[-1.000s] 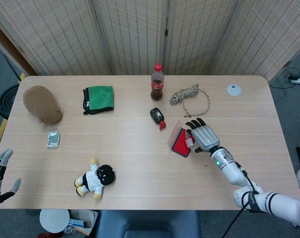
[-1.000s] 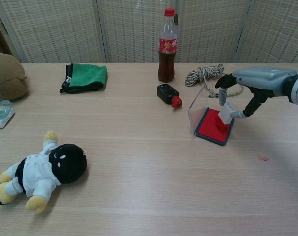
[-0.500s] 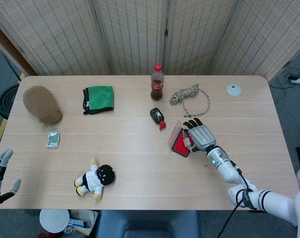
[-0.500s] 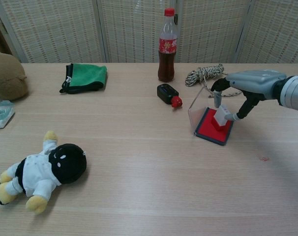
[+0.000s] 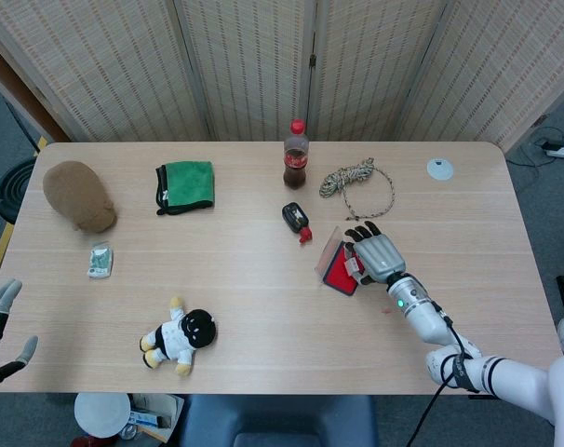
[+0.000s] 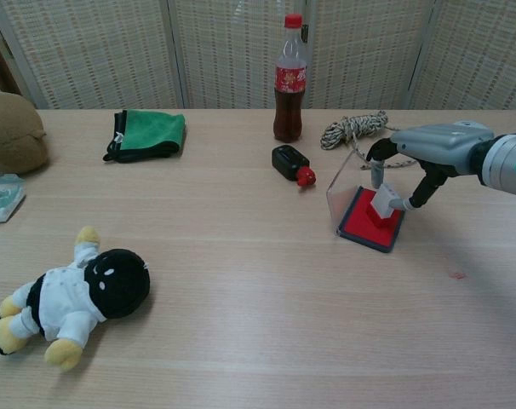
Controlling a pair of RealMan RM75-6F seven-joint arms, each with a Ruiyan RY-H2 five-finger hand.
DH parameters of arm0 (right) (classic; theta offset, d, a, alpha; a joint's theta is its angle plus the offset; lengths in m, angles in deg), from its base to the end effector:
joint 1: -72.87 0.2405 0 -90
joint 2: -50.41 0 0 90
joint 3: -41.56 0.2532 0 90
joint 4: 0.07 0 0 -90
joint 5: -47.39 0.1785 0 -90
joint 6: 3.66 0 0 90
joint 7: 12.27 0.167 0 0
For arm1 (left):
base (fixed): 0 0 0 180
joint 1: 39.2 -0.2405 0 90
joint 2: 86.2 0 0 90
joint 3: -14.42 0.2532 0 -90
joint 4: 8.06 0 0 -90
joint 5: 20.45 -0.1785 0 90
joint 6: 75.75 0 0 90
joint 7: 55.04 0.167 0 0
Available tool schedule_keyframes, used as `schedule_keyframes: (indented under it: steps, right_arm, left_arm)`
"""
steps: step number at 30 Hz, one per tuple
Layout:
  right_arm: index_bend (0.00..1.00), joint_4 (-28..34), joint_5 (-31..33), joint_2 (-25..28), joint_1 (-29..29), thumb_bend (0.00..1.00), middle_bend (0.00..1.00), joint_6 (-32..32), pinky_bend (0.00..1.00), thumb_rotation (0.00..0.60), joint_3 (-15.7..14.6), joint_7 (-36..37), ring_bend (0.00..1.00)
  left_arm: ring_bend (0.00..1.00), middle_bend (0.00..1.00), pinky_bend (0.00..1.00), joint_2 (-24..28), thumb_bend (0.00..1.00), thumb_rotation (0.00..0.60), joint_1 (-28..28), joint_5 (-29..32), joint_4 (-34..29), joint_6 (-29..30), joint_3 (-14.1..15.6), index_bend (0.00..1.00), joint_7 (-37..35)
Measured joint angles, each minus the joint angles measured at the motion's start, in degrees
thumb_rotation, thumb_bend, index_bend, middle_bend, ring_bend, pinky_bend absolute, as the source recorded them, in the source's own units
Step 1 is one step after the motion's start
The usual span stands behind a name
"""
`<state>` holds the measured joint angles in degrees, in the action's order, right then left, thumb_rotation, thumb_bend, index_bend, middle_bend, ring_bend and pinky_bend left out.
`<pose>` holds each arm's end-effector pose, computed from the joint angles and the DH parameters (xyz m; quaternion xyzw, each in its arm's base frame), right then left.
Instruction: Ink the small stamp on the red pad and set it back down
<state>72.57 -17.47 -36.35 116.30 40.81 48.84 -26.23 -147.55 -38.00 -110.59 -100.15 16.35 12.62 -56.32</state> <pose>-0.1971 -0.3782 0.0092 0.7730 -0.3763 0.2758 0.4299 -0.2927 0.1784 0.2122 -0.5893 -0.3509 -0.4059 0.6041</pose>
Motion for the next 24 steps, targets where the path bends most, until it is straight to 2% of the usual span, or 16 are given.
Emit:
schedule_keyframes:
  steps: [7,13,24]
  right_arm:
    - [0.62,-0.26,-0.09,-0.14,0.00,0.34,0.15,-0.04,0.00,0.600,-0.02,0.45,0.10]
    - [0.62,2.52,-0.59,1.68,-0.28,0.34,0.15,1.18,0.00,0.600,0.56,1.04,0.10]
    - [0.62,13.41,-0.95,11.17,-2.46,0.35,0.15,3.80,0.00,0.600,0.18,0.12,0.10]
  left_arm:
    - [0.02,0.00,0.07,-0.07,0.34,0.600,-0.03,-0.09,0.22,0.11,-0.03,0.02,-0.16]
    - [0.02,0.00,0.07,-0.11,0.34,0.600,0.07,-0.08,0.33,-0.06,-0.05,0.02,-0.01]
    - [0.02,0.00,0.07,-0.77,0.34,0.600,0.53,0.55,0.14,-1.01,-0.25,0.02,1.92]
